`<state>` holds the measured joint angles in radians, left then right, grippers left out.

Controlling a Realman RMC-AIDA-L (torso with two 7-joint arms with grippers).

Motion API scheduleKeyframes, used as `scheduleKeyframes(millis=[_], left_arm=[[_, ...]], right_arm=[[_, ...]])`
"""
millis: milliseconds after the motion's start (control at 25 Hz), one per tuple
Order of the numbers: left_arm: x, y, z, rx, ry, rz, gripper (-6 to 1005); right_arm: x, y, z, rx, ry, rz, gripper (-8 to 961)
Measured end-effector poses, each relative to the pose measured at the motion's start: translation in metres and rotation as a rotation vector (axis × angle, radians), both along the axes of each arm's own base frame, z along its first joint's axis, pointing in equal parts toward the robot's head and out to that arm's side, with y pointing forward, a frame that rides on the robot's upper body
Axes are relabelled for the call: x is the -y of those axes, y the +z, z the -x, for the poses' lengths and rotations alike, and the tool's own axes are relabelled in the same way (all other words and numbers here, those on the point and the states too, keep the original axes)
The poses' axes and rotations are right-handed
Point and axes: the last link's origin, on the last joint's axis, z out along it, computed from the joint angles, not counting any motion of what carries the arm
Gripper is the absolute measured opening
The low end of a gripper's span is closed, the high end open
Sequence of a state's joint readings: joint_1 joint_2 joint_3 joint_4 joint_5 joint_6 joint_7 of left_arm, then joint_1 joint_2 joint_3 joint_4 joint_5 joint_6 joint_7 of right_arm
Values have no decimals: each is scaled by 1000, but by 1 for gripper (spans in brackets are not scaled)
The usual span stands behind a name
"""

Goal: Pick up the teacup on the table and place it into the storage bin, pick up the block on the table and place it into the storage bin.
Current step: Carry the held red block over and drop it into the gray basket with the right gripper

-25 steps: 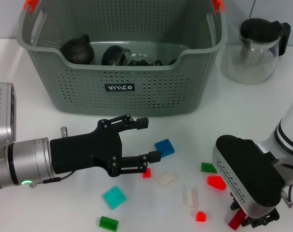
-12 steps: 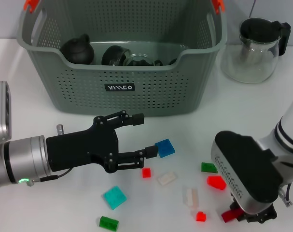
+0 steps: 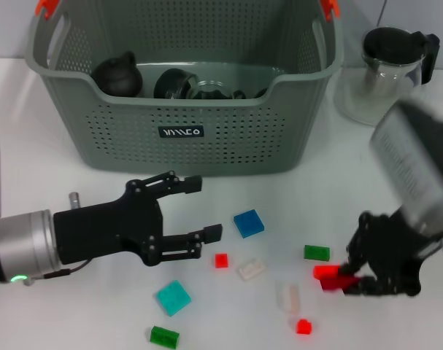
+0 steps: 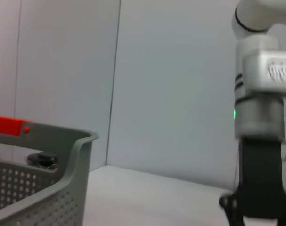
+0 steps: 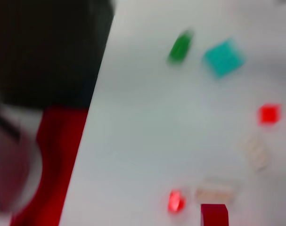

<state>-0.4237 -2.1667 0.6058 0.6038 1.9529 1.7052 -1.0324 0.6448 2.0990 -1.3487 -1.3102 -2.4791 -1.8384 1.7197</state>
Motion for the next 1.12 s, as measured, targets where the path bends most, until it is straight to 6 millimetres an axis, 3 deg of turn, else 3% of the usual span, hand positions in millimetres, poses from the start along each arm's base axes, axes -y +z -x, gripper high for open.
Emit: scheduleKeyframes(millis=[240, 360, 440, 480, 680, 880, 1120], left_arm=[[3, 12, 12, -26, 28, -57, 827], [3, 17, 15, -25, 32, -84, 827], [3, 20, 16, -27, 26, -97, 827], [3, 20, 16, -27, 26, -97, 827], [1, 21, 14, -40, 6, -104, 827], [0, 22, 14, -49, 0, -106, 827], [-1, 24, 15, -53, 0, -110, 827]], right_arm=[[-13, 42, 29, -271, -167, -125, 205], [-23, 61, 53, -412, -243, -185, 209], [-38, 78, 84, -532, -294, -249, 211], [-38, 78, 84, -532, -294, -249, 212], [-84, 102, 131, -698, -387, -466, 217], [-123, 114, 148, -783, -453, -631, 222], [-139, 116, 158, -812, -429, -700, 229]])
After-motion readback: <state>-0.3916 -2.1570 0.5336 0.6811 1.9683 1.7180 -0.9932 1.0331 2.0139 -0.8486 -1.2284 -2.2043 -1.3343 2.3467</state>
